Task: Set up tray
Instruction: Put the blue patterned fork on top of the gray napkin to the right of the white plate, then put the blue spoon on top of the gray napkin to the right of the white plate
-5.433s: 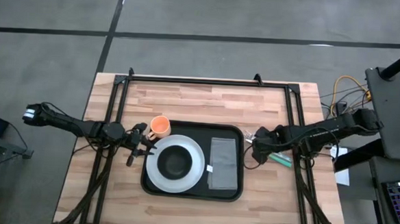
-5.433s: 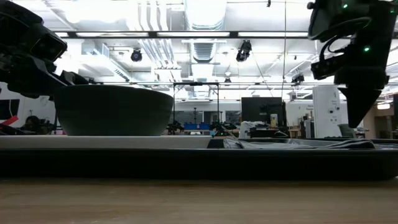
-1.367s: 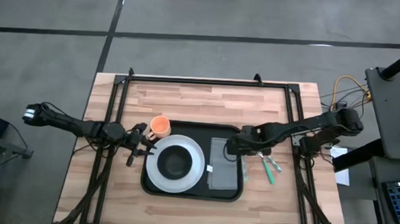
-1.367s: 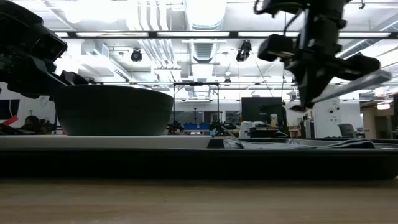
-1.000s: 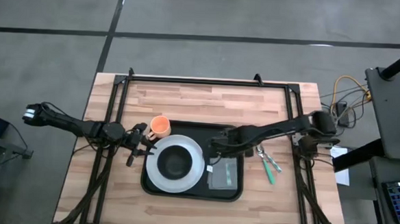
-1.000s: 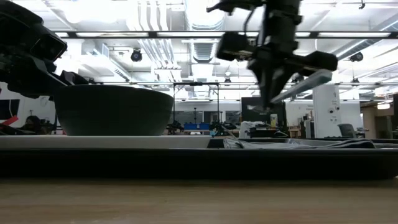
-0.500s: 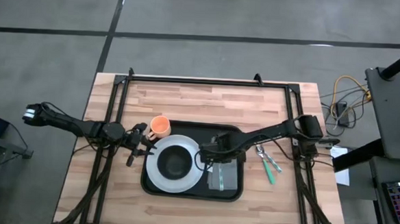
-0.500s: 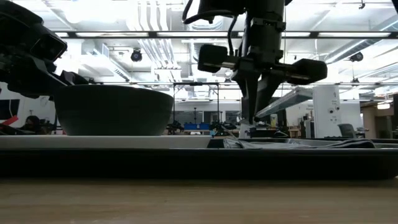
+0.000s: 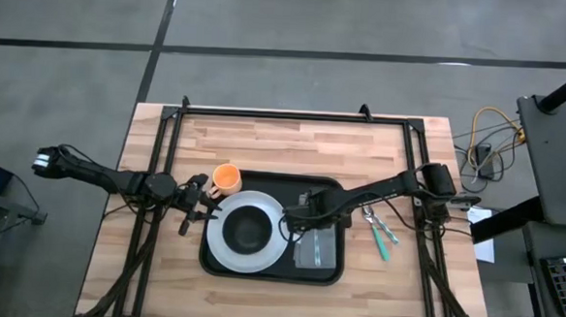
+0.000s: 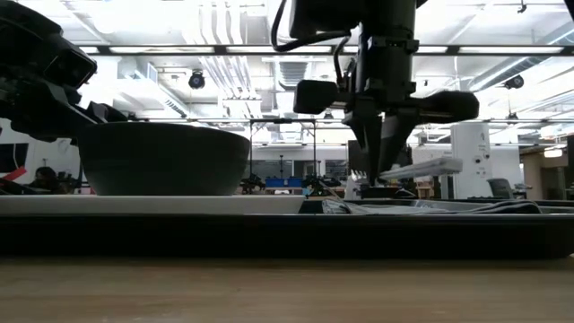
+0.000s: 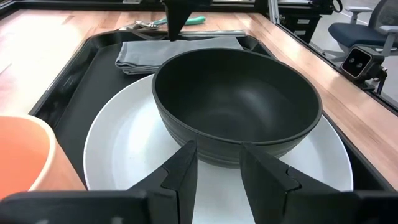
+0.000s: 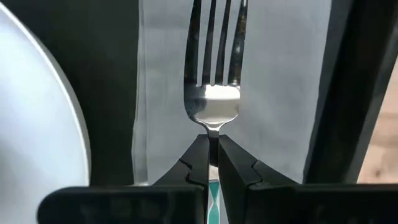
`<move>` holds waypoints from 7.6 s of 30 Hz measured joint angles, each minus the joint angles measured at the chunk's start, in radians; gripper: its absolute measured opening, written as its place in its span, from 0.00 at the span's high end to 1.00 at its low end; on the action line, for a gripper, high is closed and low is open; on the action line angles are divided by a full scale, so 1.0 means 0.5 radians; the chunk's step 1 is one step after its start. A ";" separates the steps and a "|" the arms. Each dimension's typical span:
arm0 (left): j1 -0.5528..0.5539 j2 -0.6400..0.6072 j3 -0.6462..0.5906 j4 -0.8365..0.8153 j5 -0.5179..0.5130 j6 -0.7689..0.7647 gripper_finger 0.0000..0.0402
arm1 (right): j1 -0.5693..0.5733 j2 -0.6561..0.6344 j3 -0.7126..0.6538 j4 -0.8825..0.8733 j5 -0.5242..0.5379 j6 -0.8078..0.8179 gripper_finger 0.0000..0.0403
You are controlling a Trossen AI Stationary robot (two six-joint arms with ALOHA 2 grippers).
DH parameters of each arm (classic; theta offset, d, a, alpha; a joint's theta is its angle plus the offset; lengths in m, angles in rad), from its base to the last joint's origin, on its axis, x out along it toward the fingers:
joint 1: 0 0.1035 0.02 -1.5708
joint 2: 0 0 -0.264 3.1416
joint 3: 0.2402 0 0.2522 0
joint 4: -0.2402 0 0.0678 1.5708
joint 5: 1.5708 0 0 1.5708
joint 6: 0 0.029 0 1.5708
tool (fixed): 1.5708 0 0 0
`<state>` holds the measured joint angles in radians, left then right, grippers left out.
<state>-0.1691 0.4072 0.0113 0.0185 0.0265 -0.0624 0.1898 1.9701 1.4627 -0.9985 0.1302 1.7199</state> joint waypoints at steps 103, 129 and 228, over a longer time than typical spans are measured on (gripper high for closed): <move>0.001 0.001 0.000 0.000 0.000 0.000 0.75 | -0.126 -0.246 -0.217 0.230 0.033 -0.734 0.72; 0.001 0.001 0.000 0.000 0.000 -0.001 0.75 | -0.231 -0.626 -0.446 0.000 0.135 -1.244 0.71; 0.000 0.001 0.000 0.000 0.000 0.000 0.75 | 0.567 -1.192 -1.813 0.614 -0.207 0.071 0.89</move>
<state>-0.1691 0.4075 0.0113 0.0185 0.0265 -0.0625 0.4732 1.3743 0.5564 -0.6914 0.0265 1.7554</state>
